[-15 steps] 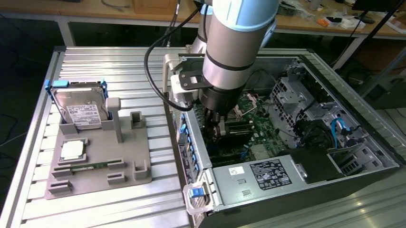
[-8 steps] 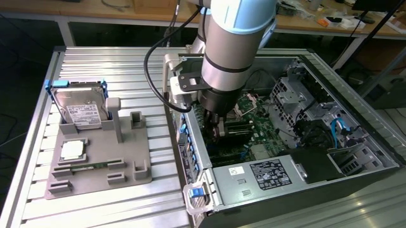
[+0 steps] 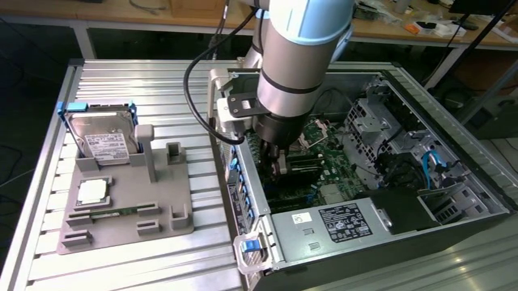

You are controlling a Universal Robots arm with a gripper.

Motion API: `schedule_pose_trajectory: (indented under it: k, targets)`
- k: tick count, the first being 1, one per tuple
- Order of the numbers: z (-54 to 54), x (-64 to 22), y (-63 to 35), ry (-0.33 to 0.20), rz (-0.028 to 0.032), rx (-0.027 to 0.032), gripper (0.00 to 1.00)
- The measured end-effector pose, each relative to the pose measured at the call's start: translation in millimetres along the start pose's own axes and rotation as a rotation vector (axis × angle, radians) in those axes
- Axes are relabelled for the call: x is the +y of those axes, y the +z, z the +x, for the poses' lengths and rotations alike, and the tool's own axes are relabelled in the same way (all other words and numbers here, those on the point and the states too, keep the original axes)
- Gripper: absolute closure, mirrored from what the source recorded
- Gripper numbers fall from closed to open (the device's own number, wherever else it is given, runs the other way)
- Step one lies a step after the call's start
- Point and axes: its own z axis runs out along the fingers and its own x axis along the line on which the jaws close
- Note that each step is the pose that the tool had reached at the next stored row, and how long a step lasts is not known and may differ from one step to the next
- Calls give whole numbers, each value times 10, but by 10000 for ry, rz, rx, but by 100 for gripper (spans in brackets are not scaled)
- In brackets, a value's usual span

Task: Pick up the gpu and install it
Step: 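Press down on the gpu until it lock into place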

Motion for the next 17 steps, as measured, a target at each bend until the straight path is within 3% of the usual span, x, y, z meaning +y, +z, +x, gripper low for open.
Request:
schedule_pose_trajectory:
  k: [4,8,12,14,15,17]
  targets:
    - [-6,-6,-124,-2,-9,30,89]
    - [-8,-3,-153,0,0,32,89]
    - [-6,85,-163,-8,94,32,89]
    - [-5,106,-166,-8,109,30,89]
    - [2,106,-170,-8,110,9,89]
    - [24,105,-186,2,109,-113,89]
